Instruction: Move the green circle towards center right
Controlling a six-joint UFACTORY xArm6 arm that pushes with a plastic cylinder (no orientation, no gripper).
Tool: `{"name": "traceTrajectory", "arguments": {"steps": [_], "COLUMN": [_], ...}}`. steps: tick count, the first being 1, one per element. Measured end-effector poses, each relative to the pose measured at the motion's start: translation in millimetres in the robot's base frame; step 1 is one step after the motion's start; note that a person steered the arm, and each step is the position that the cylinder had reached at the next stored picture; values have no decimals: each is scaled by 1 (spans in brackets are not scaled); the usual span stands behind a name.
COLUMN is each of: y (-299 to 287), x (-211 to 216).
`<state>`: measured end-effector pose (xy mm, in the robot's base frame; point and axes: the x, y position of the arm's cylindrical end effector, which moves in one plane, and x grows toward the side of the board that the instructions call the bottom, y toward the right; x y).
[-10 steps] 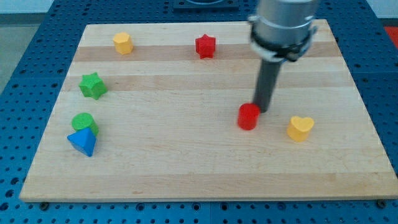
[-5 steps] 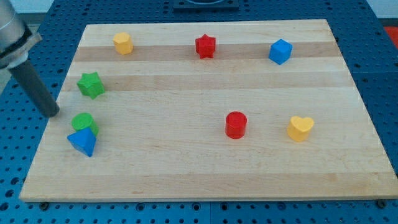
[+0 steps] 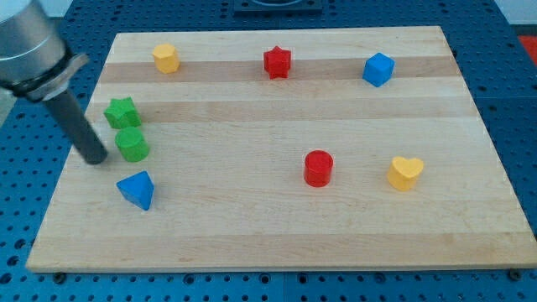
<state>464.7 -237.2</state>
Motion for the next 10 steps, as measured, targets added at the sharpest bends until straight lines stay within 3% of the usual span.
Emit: {"name": "traceTrajectory", "arguments": {"steps": [1,2,4,5,6,8,9,10], "y": [119,182,30,121,221,165,211,221], "x": [-2,-2,-10,-51,-52,-39,-20,-16]}}
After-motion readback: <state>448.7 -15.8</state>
